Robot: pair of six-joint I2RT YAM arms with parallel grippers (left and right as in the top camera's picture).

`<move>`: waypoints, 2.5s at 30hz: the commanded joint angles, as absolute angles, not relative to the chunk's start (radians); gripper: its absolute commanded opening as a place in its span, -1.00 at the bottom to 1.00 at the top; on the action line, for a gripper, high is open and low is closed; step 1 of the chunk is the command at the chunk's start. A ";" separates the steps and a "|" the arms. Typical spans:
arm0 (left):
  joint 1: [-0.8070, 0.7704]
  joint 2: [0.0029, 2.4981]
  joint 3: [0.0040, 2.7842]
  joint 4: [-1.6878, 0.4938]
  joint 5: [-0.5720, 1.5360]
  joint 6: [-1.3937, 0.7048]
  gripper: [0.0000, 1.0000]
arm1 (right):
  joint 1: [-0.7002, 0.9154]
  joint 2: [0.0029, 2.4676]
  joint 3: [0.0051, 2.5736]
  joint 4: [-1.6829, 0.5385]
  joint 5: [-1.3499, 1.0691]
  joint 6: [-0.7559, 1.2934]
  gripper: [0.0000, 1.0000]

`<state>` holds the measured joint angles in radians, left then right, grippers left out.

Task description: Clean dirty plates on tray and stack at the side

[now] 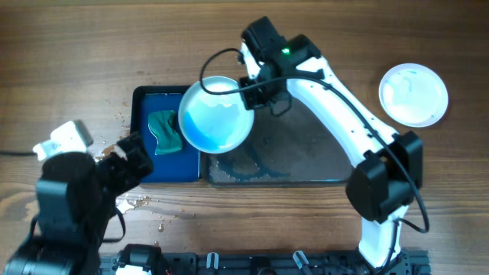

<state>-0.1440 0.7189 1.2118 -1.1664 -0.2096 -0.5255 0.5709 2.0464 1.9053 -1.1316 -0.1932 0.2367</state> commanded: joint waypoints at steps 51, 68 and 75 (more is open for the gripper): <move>-0.148 0.564 1.225 -1.225 -0.263 -0.532 1.00 | 1.186 2.065 1.991 -0.374 0.972 -1.176 -0.91; -0.148 0.564 1.225 -1.239 -0.259 -0.532 1.00 | 1.150 2.070 1.991 -0.413 0.881 -0.860 -0.90; -0.148 0.564 1.225 -1.253 -0.255 -0.532 1.00 | 1.141 2.080 1.991 -0.352 1.015 -0.858 -0.92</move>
<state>-0.1440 0.5747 1.2118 -1.2549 -0.2428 -0.5282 1.1473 2.0602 1.9720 -0.3576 0.9710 -0.8932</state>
